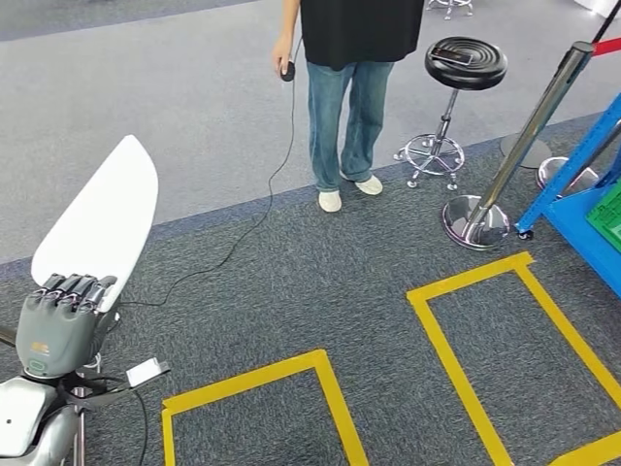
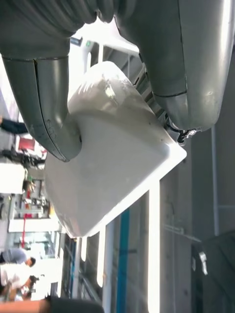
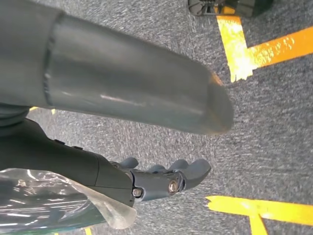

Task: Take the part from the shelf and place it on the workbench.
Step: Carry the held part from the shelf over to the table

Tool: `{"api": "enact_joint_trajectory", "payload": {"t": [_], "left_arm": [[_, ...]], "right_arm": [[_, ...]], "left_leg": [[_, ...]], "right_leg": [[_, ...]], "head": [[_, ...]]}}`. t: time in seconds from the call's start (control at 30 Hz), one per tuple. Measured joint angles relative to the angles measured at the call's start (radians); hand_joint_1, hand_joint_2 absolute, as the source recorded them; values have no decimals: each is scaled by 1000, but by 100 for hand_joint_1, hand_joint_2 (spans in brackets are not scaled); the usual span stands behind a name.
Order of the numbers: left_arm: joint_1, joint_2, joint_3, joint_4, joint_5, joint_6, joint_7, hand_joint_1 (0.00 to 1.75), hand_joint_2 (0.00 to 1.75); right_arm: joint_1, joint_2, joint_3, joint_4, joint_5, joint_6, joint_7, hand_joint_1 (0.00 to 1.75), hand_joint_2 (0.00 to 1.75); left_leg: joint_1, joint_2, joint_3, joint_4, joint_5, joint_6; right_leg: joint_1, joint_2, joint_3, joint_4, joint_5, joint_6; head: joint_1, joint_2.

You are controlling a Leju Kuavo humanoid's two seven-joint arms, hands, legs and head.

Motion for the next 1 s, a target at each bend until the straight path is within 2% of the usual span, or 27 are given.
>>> {"api": "enact_joint_trajectory", "payload": {"t": [0.03, 0.07, 0.1, 0.13, 0.17, 0.2, 0.23, 0.27, 0.3, 0.33, 0.37, 0.4, 0.43, 0.47, 0.53, 0.57, 0.6, 0.67, 0.7, 0.73, 0.77, 0.8, 0.87, 0.9, 0.93, 1.0], "left_arm": [[1, 1, -4, 2, -1, 0, 3, 175, 175], [1, 2, -7, 3, -1, 0, 6, 175, 175], [-1, 2, -9, 5, -2, 0, 8, 175, 175], [-3, 2, -13, 6, -4, 1, 11, 175, 175], [-5, 2, -17, 7, -6, 1, 13, 175, 175], [-5, 1, -22, 9, -8, 0, 16, 175, 175], [-5, 1, -28, 11, -10, 0, 18, 175, 175], [-4, 1, -32, 13, -11, 0, 20, 175, 175], [-4, 0, -34, 14, -11, 0, 22, 175, 175], [-4, 0, -36, 15, -11, 0, 23, 175, 175], [-4, 0, -37, 15, -11, 0, 25, 175, 175], [-5, 0, -38, 16, -10, 0, 27, 175, 175], [-6, 1, -39, 16, -8, 0, 31, 175, 175], [-5, 2, -41, 17, -4, 0, 34, 175, 175], [-2, 4, -45, 19, 8, 0, 40, 175, 175], [0, 5, -47, 20, 15, 0, 43, 175, 175], [0, 7, -49, 21, 23, 0, 45, 175, 175], [-1, 10, -57, 25, 40, 0, 50, 175, 175], [0, 11, -61, 27, 47, 0, 51, 175, 175], [1, 11, -65, 30, 53, 0, 52, 175, 175], [3, 12, -69, 32, 58, 0, 53, 175, 175], [4, 13, -72, 35, 67, 0, 54, 175, 175], [5, 17, -81, 40, 96, 0, 57, 175, 175], [4, 20, -86, 42, 113, 0, 60, 175, 175], [3, 24, -92, 45, 129, 0, 64, 175, 175], [1, 31, -107, 52, 155, 0, 73, 175, 175]], "right_arm": [[-1, -1, 0, 0, -1, 1, 0, 0, 0], [-3, -1, 0, 0, -1, 1, 0, 0, 0], [-4, -2, 0, 0, -1, 1, 0, 0, 0], [-4, -2, 0, 0, -2, 2, 0, 0, 0], [-2, -2, 0, 0, -2, 2, 1, 0, 0], [0, -2, 0, 0, -3, 2, 2, 0, 0], [3, -2, 0, 0, -4, 2, 3, 0, 0], [5, -3, 0, 0, -5, 2, 4, 0, 0], [6, -4, 0, 0, -5, 2, 4, 0, 0], [6, -5, 0, 0, -6, 2, 4, 0, 0], [6, -6, 0, 0, -6, 2, 5, 0, 0], [6, -6, 0, 0, -6, 2, 4, 0, 0], [6, -6, 0, 0, -6, 2, 4, 0, 0], [6, -6, 0, 0, -6, 2, 4, 0, 0], [7, -6, 0, 0, -9, 1, 1, 0, 0], [6, -5, 0, 0, -10, 1, -1, 0, 0], [6, -4, 0, 0, -12, 1, -3, 0, 0], [7, -4, -1, 0, -18, 1, -9, 0, 0], [9, -5, -1, 1, -20, 1, -10, 0, 0], [11, -5, -1, 1, -22, 1, -11, 0, 0], [12, -5, -1, 1, -23, 1, -11, 0, 0], [12, -5, -1, 2, -23, 1, -11, 0, 0], [10, -5, -1, 1, -23, 3, -11, 0, 0], [9, -4, -1, 1, -24, 5, -11, 0, 0], [7, -4, -1, 1, -24, 7, -11, 0, 0], [7, -3, -1, 2, -25, 12, -8, 0, 0]], "left_leg": [[0, -12, 0, -3, 1, 6], [2, -24, 2, -5, 1, 12], [4, -35, 3, -8, 3, 18], [7, -46, 4, -9, 4, 23], [7, -59, 4, -9, 4, 27], [7, -73, 4, -9, 3, 29], [7, -88, 5, -9, 3, 30], [7, -104, 6, -8, 3, 30], [7, -120, 8, -8, 2, 29], [9, -135, 10, -7, 1, 27], [10, -149, 11, -6, 0, 24], [10, -161, 9, -2, -2, 20], [11, -173, 5, 1, -1, 14], [12, -184, 0, 2, 0, 7], [17, -201, -6, 3, 3, -5], [16, -190, -11, 12, -4, -9], [15, -166, -22, 38, -20, -13], [14, -105, -72, 151, -80, -21], [16, -88, -104, 220, -109, -24], [18, -81, -127, 271, -125, -25], [19, -79, -134, 288, -122, -25], [18, -78, -121, 265, -101, -23], [14, -78, -51, 133, -37, -12], [11, -78, -17, 69, -17, -6], [8, -77, 6, 23, -7, -2], [4, -77, 18, -6, -9, -5]], "right_leg": [[-2, 2, 1, 3, -7, 6], [-4, 20, -5, 18, -19, 10], [-6, 50, -22, 54, -40, 14], [-8, 85, -52, 112, -68, 15], [-8, 111, -90, 184, -98, 14], [-8, 122, -130, 253, -120, 14], [-8, 127, -160, 298, -125, 13], [-8, 130, -173, 303, -108, 12], [-9, 134, -167, 269, -72, 11], [-11, 147, -144, 202, -26, 9], [-14, 174, -117, 135, 10, 9], [-18, 203, -93, 77, 32, 9], [-21, 226, -77, 43, 41, 9], [-22, 237, -71, 33, 38, 8], [-21, 218, -66, 27, 41, 0], [-21, 208, -63, 25, 42, -5], [-22, 197, -61, 22, 43, -11], [-19, 177, -58, 20, 42, -20], [-17, 168, -57, 20, 41, -22], [-15, 159, -57, 20, 40, -23], [-13, 152, -56, 20, 39, -24], [-12, 147, -55, 20, 38, -24], [-11, 140, -50, 20, 35, -22], [-10, 138, -49, 20, 33, -20], [-9, 137, -49, 22, 32, -18], [-8, 135, -53, 24, 29, -16]], "head": [[1, 0], [1, 0], [3, 0], [5, 0], [6, 0], [7, 0], [7, 0], [7, 0], [7, 0], [7, 0], [7, 0], [6, 0], [5, 0], [5, 0], [5, 0], [3, 0], [1, 0], [-3, 0], [-4, 0], [-4, 0], [-4, 0], [-4, 0], [-3, 0], [-4, 0], [-4, 0], [-3, 0]]}}
